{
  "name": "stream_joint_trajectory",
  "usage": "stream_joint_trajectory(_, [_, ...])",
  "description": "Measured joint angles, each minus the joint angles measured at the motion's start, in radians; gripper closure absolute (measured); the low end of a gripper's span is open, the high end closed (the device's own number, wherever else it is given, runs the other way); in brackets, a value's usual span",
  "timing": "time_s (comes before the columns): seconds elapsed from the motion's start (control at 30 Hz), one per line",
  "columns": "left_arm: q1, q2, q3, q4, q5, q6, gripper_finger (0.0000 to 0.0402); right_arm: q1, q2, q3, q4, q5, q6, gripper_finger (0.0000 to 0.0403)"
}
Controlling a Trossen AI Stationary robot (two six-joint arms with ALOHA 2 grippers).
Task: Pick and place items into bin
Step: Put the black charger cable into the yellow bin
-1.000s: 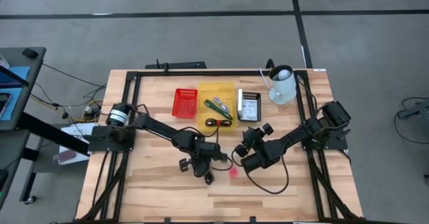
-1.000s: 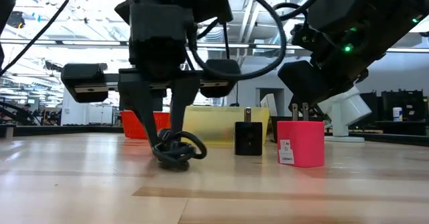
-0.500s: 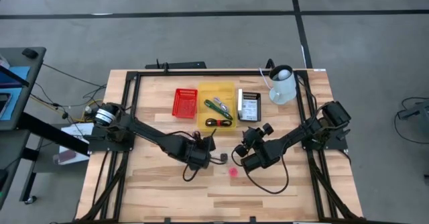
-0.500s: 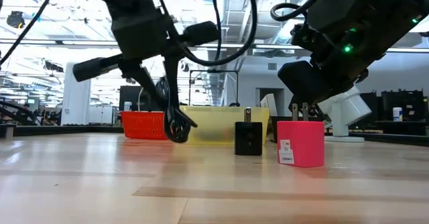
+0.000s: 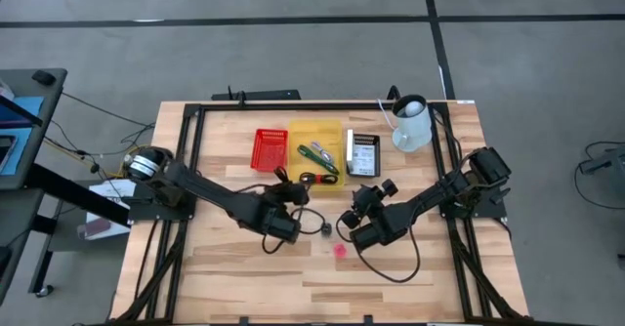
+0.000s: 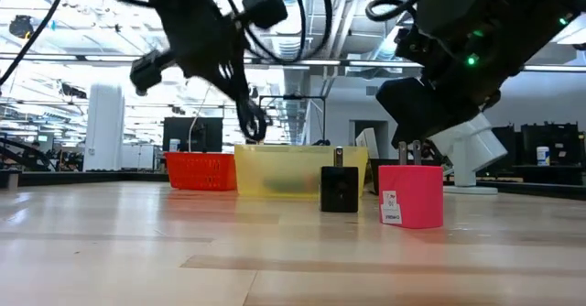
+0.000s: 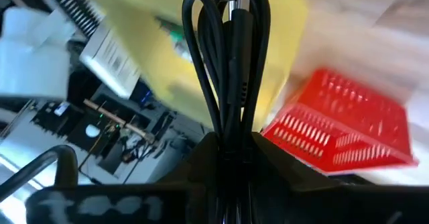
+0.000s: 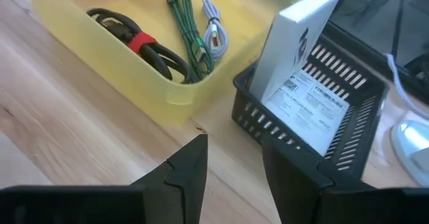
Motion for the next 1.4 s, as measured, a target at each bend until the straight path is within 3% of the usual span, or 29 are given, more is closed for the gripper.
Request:
stream_joint_trajectory(0.2, [0.056, -0.128, 0.001, 0.058, 0.011, 0.016, 0.0351, 0.0, 0.0, 0.061, -0.08, 0.0, -0.001, 0.0266])
stream_joint_trajectory(0.27, [0.089, -0.179, 0.001, 0.09, 0.059, 0.03, 0.0351, 0.0, 0.0, 0.083, -0.104, 0.0, 0.0, 0.0268])
stream_joint_trajectory(0.6, [0.35, -0.325, 0.003, 0.363, 0.598, 0.129, 0.0353, 0.017, 0.0, 0.215, -0.17, 0.032, -0.003, 0.027])
stream_joint_trajectory(0.73, [0.451, -0.305, 0.003, 0.409, 0.729, 0.192, 0.0352, 0.043, 0.0, 0.289, -0.227, 0.058, -0.003, 0.0271])
stream_joint_trajectory(1.0, [0.567, -0.184, 0.003, 0.398, 0.749, 0.083, 0.0334, 0.105, 0.0, 0.395, -0.278, 0.132, -0.052, 0.0271])
stream_joint_trajectory(1.4, [0.541, -0.03, 0.002, 0.389, 0.749, 0.096, 0.0282, 0.119, 0.0, 0.415, -0.29, 0.153, -0.071, 0.0271])
